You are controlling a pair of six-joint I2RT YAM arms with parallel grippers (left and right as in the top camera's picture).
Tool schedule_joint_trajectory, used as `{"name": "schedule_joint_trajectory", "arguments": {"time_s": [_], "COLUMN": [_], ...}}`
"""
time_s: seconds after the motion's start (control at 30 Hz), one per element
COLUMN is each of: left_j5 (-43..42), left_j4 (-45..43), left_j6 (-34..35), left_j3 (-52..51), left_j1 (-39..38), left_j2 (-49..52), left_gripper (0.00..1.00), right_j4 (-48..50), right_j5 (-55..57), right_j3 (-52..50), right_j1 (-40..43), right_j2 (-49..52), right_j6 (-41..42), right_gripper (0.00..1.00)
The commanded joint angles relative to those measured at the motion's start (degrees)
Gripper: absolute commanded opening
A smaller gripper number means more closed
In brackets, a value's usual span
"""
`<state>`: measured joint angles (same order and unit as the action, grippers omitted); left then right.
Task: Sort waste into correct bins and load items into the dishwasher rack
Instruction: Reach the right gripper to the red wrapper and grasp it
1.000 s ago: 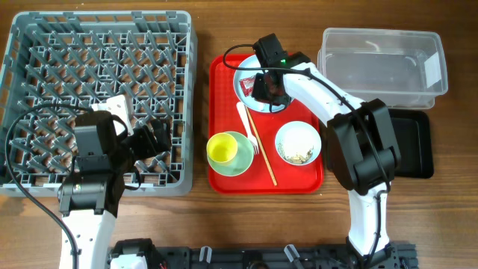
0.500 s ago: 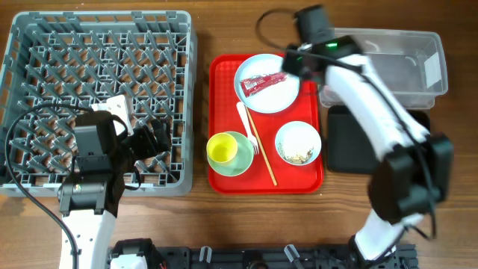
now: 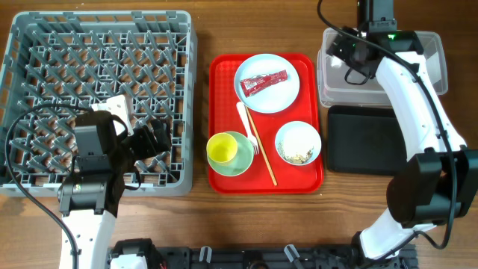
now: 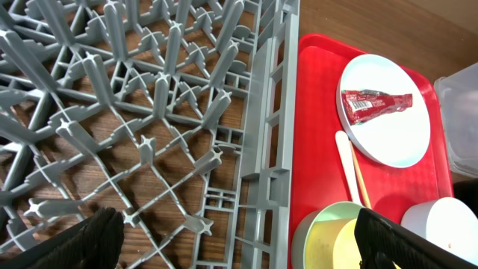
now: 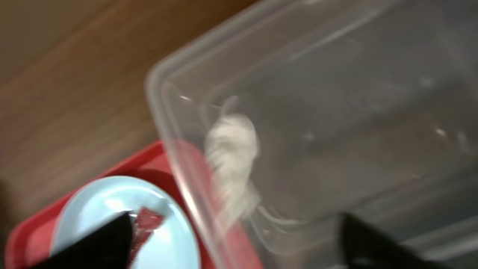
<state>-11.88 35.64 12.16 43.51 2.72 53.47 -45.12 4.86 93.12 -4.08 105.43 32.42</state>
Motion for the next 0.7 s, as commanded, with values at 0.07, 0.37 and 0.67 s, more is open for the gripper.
{"name": "schedule_joint_trajectory", "arguments": {"time_s": [0.07,0.37,0.67], "left_j5": [-0.5,-0.5,-0.5], "left_j4": [-0.2,-0.2,-0.2], "left_j6": [0.5,0.5,0.5], "left_j3": [1.0,1.0,1.0], "left_j1": [-0.3,-0.3,-0.3], "left_j2": [0.2,0.2,0.2], "left_gripper": [1.0,1.0,1.0], "right_j4": [4.9,5.3,6.3], "right_j5": [-13.7,-7.7,7.9], "right_j3": [-0.1,-0.2,-0.2], "right_j1": [-0.1,-9.9,-21.1], "right_j2": [-2.0,-1.7,5.2], "right_j6": [-2.4,2.1,17.4], "right_gripper": [1.0,1.0,1.0]}}
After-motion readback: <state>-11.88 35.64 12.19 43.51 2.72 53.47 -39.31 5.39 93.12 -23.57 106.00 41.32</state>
